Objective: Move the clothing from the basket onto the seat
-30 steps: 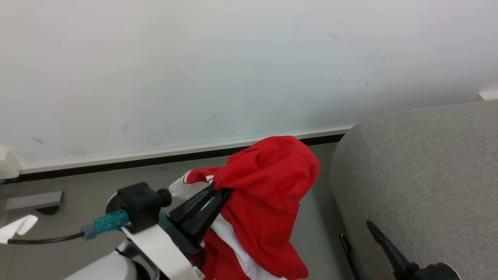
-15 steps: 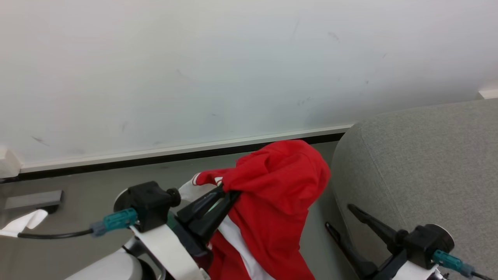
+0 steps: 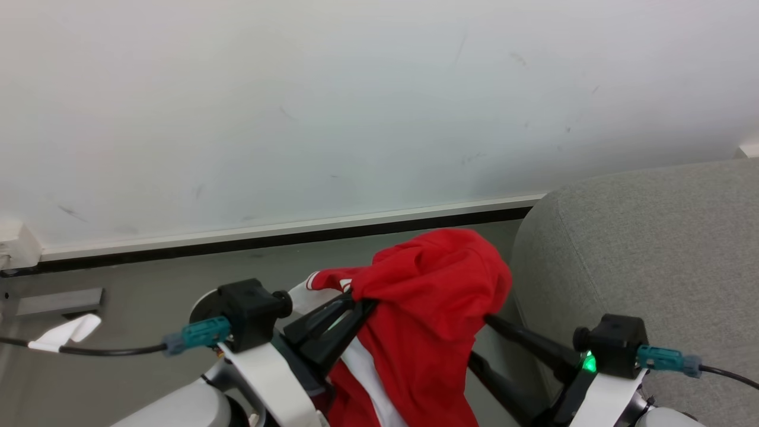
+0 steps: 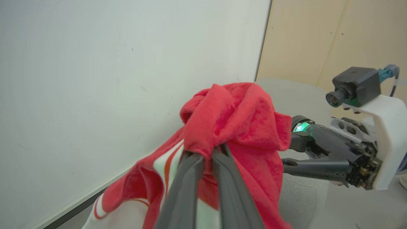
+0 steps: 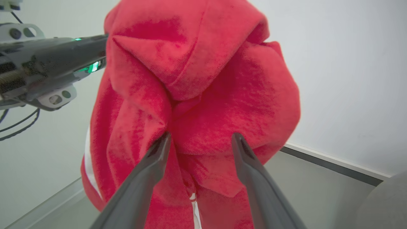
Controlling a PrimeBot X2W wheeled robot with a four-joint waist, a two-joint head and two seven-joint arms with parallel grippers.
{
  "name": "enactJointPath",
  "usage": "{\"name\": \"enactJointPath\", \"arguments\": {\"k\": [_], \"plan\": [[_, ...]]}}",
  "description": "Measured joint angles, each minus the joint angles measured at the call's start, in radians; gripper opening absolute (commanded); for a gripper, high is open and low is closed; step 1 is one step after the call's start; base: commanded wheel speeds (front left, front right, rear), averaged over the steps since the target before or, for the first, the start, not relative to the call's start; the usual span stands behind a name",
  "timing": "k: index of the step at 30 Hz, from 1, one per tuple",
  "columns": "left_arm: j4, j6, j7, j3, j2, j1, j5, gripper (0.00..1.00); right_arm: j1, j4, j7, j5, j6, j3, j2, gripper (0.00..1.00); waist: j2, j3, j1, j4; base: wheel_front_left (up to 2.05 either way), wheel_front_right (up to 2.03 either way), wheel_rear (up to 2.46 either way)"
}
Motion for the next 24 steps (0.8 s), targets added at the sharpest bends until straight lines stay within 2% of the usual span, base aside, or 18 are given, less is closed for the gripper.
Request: {"name": "enactJointPath", "arguments": {"k": [5, 15, 19, 24], "plan": [[0.029, -0.007, 0.0, -0.008, -0.006, 0.0, 0.0, 0.0, -0.019, -0.032, 0.036, 0.035, 0.0, 0.062, -0.017, 1.0, 0.0, -0.001, 0.0, 0.0, 0.0, 0.0, 0.0], [0.059, -0.012, -0.008, -0.008, -0.005, 0.0, -0.002, 0.0, -0.033, -0.083, 0.042, 0.067, 0.0, 0.081, -0.048, 1.0, 0.0, 0.0, 0.0, -0.006, 0.0, 0.0, 0.0], [0.059, -0.012, -0.008, -0.008, -0.006, -0.001, -0.002, 0.0, -0.037, -0.079, 0.042, 0.061, 0.0, 0.094, -0.044, 1.0, 0.0, 0.003, 0.0, -0.009, 0.0, 0.0, 0.0], [0.053, -0.017, -0.008, -0.01, -0.013, -0.014, -0.002, 0.0, -0.073, -0.01, 0.034, 0.02, 0.0, 0.13, 0.0, 1.0, 0.0, 0.006, 0.0, -0.009, 0.0, 0.0, 0.0]]}}
